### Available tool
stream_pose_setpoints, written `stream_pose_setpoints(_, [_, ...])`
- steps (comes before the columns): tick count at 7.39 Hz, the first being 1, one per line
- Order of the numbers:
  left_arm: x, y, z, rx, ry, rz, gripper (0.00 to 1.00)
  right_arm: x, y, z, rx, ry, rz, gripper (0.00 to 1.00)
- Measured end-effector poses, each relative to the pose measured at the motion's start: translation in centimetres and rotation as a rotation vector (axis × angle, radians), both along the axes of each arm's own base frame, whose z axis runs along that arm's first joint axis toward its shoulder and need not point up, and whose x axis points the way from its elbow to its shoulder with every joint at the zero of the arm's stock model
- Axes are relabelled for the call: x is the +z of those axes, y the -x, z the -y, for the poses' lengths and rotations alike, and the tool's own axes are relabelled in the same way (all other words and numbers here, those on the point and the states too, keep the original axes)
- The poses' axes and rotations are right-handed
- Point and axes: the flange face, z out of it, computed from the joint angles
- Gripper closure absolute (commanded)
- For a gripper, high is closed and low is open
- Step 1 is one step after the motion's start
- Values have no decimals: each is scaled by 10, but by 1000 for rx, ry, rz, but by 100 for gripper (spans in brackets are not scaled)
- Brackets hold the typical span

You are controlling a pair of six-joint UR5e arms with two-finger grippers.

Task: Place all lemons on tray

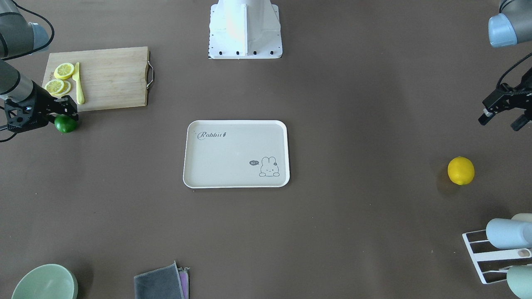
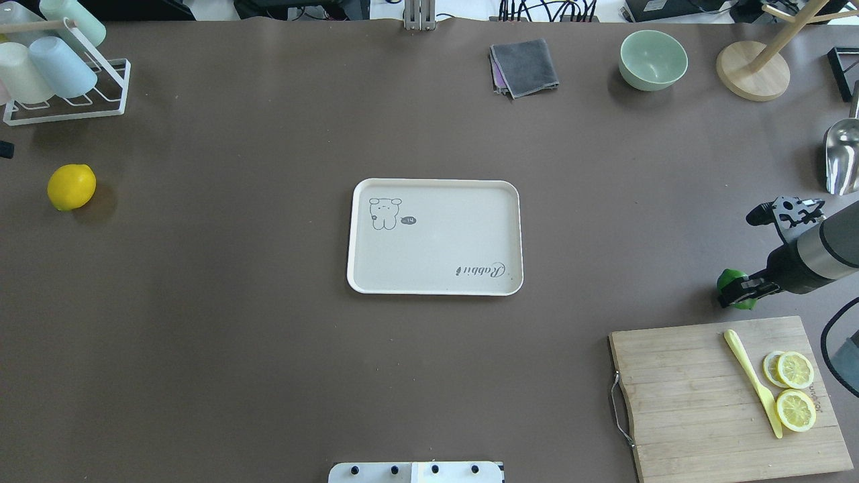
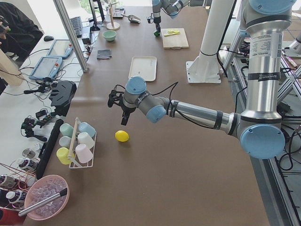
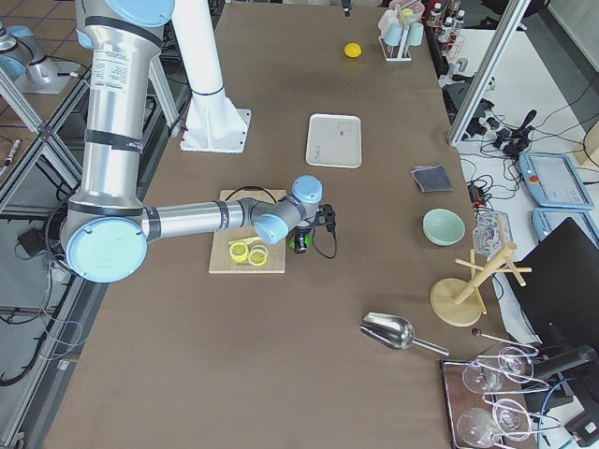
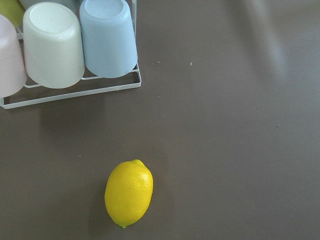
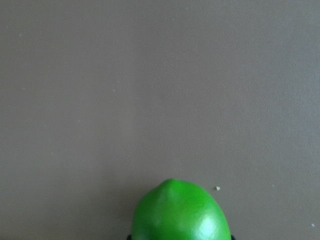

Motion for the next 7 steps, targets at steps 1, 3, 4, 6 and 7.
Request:
stream_pose_setpoints(1, [-1, -6, 4, 9, -4, 0, 2, -13, -1, 1, -3, -4, 25, 100])
stream_pose_setpoints(3, [-5, -33, 21, 45, -12, 5, 2, -43, -9, 6, 1, -4, 86, 100])
stream_pose_setpoints(4, [0, -46, 29, 58, -40, 36, 2, -57, -9, 10, 18, -1, 107, 100])
stream_pose_setpoints(6, [29, -57, 42, 137, -180, 162, 2, -91, 2, 27, 70, 14, 146, 100])
stream_pose_setpoints(7, [45, -59, 47, 194, -237, 211, 2, -109, 10, 37, 94, 23, 165, 100])
